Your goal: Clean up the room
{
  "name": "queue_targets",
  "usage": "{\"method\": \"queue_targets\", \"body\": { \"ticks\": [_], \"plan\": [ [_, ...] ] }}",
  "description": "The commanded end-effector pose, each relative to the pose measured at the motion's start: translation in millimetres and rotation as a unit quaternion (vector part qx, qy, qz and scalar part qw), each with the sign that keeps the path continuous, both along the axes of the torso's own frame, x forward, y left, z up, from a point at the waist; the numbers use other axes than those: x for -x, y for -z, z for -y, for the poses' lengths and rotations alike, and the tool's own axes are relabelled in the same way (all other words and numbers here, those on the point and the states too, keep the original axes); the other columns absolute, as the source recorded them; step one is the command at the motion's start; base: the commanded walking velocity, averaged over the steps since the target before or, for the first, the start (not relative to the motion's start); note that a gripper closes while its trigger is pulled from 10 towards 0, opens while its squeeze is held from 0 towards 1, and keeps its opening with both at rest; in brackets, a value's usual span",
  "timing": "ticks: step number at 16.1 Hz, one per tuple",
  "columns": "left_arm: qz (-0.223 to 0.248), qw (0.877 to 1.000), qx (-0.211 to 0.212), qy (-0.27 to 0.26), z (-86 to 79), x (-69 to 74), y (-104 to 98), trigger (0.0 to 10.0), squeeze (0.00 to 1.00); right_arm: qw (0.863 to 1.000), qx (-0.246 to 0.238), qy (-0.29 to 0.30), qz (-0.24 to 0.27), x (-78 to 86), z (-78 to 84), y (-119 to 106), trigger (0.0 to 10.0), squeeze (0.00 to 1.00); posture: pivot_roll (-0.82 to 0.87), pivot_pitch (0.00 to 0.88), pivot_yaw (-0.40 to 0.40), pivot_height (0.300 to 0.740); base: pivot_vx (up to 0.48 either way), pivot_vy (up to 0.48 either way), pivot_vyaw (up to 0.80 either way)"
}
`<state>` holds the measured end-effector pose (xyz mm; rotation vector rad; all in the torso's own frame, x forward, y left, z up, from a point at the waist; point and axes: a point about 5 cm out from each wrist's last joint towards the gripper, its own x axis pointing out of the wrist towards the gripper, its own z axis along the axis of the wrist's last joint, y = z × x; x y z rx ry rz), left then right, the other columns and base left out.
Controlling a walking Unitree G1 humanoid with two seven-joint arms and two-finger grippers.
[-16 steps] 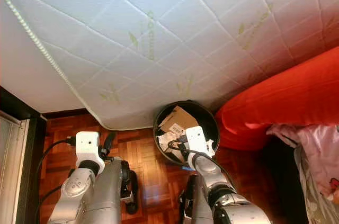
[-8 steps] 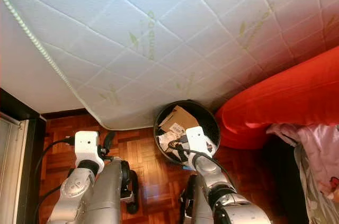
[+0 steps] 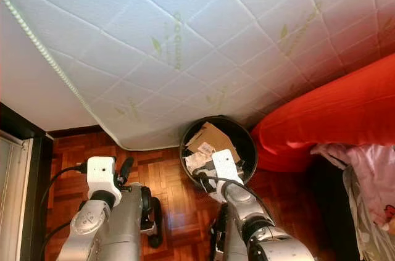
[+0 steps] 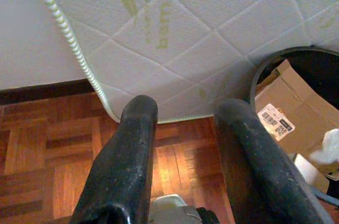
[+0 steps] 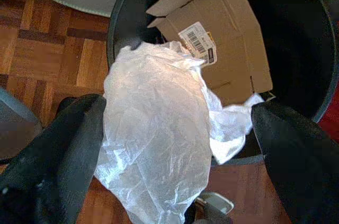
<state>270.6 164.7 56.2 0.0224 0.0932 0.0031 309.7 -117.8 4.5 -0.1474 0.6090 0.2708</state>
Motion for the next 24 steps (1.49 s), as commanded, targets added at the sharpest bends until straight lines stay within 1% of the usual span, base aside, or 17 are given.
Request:
{"method": "queue_targets", "body": {
  "ticks": [1, 4, 7, 8, 9, 10, 14, 15, 17, 18, 19, 20, 21, 23, 24],
  "plan": [
    [-0.02, 1.0, 0.004, -0.001, 1.9, 7.4, 9, 10.0, 0.0, 0.999, 0.012, 0.002, -0.033, 12.8, 5.8, 14, 10.0, 1.0, 0.16, 0.379, -0.076, 0.637, 0.0, 0.0, 0.0],
    [-0.021, 1.0, 0.004, 0.0, 2.3, 7.6, 9, 10.0, 0.0, 0.999, 0.031, 0.003, -0.03, 13.7, 10.4, 15, 10.0, 1.0, 0.16, 0.379, -0.076, 0.637, 0.0, 0.0, 0.0],
    [-0.022, 1.0, 0.002, -0.001, 2.3, 8.0, 9, 10.0, 0.0, 0.998, 0.052, 0.032, -0.018, 12.1, 17.9, 14, 10.0, 1.0, 0.17, 0.379, -0.075, 0.637, 0.0, 0.0, 0.0],
    [-0.022, 1.0, 0.002, -0.001, 2.2, 8.0, 9, 10.0, 0.0, 0.998, 0.055, 0.032, -0.017, 11.8, 18.1, 14, 10.0, 0.93, 0.17, 0.38, -0.074, 0.637, 0.0, 0.0, 0.0],
    [-0.023, 1.0, 0.002, 0.0, 2.2, 8.3, 9, 10.0, 0.0, 0.997, 0.071, 0.015, -0.014, 12.0, 16.5, 14, 10.0, 0.0, 0.17, 0.38, -0.074, 0.637, 0.0, 0.0, 0.0],
    [-0.024, 1.0, 0.001, 0.001, 2.5, 8.5, 9, 10.0, 0.0, 0.997, 0.078, 0.004, -0.014, 12.6, 15.1, 14, 10.0, 0.0, 0.17, 0.38, -0.074, 0.637, 0.0, 0.0, 0.0],
    [-0.024, 1.0, 0.001, 0.002, 2.8, 7.5, 9, 10.0, 0.0, 0.997, 0.068, 0.013, -0.019, 13.6, 14.5, 15, 10.0, 0.0, 0.16, 0.378, -0.073, 0.637, 0.0, 0.0, 0.0],
    [-0.024, 1.0, 0.0, 0.002, 2.8, 6.9, 9, 10.0, 0.0, 0.998, 0.057, 0.018, -0.013, 12.0, 14.1, 13, 10.0, 0.0, 0.16, 0.377, -0.073, 0.637, 0.0, 0.0, 0.0],
    [-0.026, 1.0, 0.0, 0.001, 2.1, 5.6, 10, 10.0, 0.0, 0.999, 0.0, 0.031, 0.011, 6.3, 11.4, 6, 10.0, 0.0, 0.16, 0.37, -0.076, 0.637, 0.0, 0.0, 0.0],
    [-0.028, 1.0, 0.0, 0.0, 1.4, 5.3, 11, 10.0, 0.0, 0.998, -0.023, 0.044, 0.026, 5.2, 13.2, 4, 10.0, 0.0, 0.16, 0.366, -0.076, 0.637, 0.0, 0.0, 0.0],
    [-0.03, 1.0, -0.001, -0.001, 0.6, 4.5, 13, 10.0, 0.0, 0.997, -0.031, 0.059, 0.025, 7.7, 17.6, 6, 10.0, 0.0, 0.15, 0.359, -0.076, 0.646, 0.0, 0.0, 0.0],
    [-0.035, 0.999, -0.001, -0.003, -1.0, 3.1, 16, 10.0, 0.0, 0.997, -0.031, 0.068, 0.017, 15.1, 24.5, 13, 10.0, 0.0, 0.15, 0.349, -0.075, 0.661, 0.0, 0.0, 0.0],
    [-0.038, 0.999, -0.002, -0.004, -1.6, 2.2, 17, 10.0, 0.0, 0.997, -0.033, 0.072, 0.015, 16.8, 26.0, 14, 10.0, 0.0, 0.15, 0.346, -0.075, 0.671, 0.0, 0.0, 0.0],
    [-0.052, 0.999, -0.007, -0.011, -9.7, 0.4, 24, 10.0, 0.0, 0.995, -0.035, 0.095, 0.008, 29.4, 41.6, 24, 10.0, 0.0, 0.13, 0.316, -0.076, 0.701, 0.0, 0.0, 0.0],
    [-0.061, 0.998, -0.009, -0.014, -13.8, -1.4, 27, 10.0, 0.0, 0.993, -0.042, 0.113, 0.007, 33.0, 50.0, 26, 10.0, 0.0, 0.12, 0.298, -0.074, 0.716, 0.0, 0.0, 0.0]
  ]
}}
